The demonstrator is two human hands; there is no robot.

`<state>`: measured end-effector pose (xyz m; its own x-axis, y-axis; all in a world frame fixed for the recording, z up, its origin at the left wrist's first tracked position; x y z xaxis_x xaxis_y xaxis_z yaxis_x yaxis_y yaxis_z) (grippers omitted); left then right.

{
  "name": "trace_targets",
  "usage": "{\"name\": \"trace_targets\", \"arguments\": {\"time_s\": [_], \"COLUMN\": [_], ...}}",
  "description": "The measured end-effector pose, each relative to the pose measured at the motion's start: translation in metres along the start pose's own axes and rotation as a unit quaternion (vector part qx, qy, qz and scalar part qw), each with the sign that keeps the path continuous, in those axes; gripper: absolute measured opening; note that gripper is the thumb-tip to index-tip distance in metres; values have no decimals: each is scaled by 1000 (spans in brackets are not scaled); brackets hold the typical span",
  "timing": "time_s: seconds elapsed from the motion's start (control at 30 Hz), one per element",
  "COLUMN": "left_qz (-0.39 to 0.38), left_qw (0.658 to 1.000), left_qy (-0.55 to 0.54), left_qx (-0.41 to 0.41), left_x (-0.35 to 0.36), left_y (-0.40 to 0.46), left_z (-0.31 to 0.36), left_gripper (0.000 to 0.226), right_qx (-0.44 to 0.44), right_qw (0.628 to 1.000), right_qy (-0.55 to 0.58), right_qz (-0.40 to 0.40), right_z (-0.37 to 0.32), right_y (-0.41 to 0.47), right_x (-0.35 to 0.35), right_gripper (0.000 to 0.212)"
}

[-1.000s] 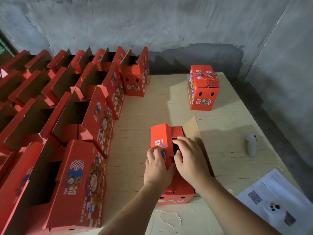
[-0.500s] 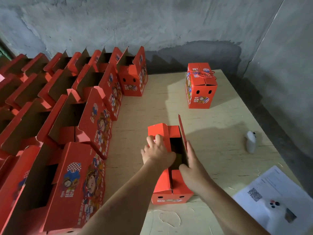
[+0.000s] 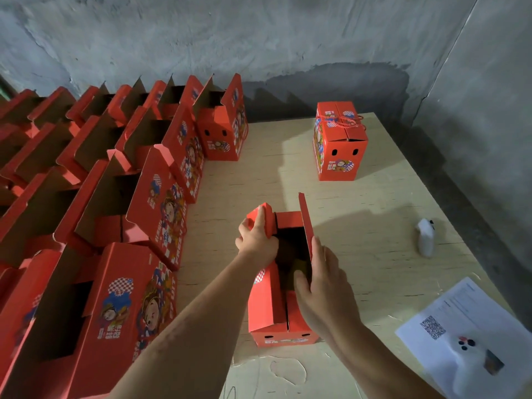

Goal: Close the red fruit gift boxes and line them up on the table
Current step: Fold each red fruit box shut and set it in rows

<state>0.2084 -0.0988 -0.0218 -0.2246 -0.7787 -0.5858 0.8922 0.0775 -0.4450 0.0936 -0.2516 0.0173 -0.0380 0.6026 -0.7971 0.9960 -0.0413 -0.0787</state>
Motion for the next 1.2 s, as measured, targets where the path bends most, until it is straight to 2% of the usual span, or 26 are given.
{"name": "trace_targets", "arguments": {"time_s": [0.13,0.33,0.43,0.63,0.67,0.73,0.77,0.8,0.83,0.9,0.93,1.0,1.07,1.2], "left_qz": [-15,56,44,38,42,50,48,43,35,19,18,18,22,25], "left_qw": [997,971,961,952,953,961,968,975,980,976,969,972,982,978], "left_qy": [77,232,271,291,286,256,231,204,183,198,219,201,160,194], "left_qx": [-5,28,36,88,95,90,82,75,70,94,116,124,95,76], "left_x": [3,22,24,22,22,25,25,25,24,24,24,24,23,24], "left_y": [-1,2,11,6,0,-9,-11,-11,-10,-7,-6,-5,-5,-4], "left_z": [6,-3,-10,-9,-11,-13,-14,-14,-13,-9,-7,-10,-18,-21], "left_gripper": [90,81,86,87,86,81,80,80,78,75,75,77,76,70], "right_qx": [-30,-26,-17,23,35,54,45,3,-74,-207,-225,-174,-116,-82], "right_qw": [998,991,986,985,981,979,988,999,995,951,937,932,901,751], "right_qy": [31,116,149,172,187,192,144,49,-70,-228,-266,-308,-394,-600], "right_qz": [-51,-66,-67,-16,-22,-46,-44,-23,10,32,2,-78,-140,-264], "right_z": [-9,-4,0,8,8,7,6,-1,-13,-40,-49,-52,-49,-45], "right_y": [-3,5,8,32,38,43,43,42,43,49,58,78,91,90], "right_x": [7,9,14,13,13,14,12,7,3,1,3,8,11,20], "right_gripper": [89,85,80,55,56,74,83,89,89,80,76,74,68,56]}}
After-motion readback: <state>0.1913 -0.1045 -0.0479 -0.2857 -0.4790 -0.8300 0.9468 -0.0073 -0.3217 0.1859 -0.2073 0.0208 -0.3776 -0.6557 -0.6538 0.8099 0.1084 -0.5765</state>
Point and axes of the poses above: each hand's wrist, its own y-axis towards the middle knuckle, its own x-axis out of the palm, z = x × y, the point moved 6 cm from there along y, towards the middle knuckle, and after that the axes turned 3 degrees about -z, right-handed, at the moved point
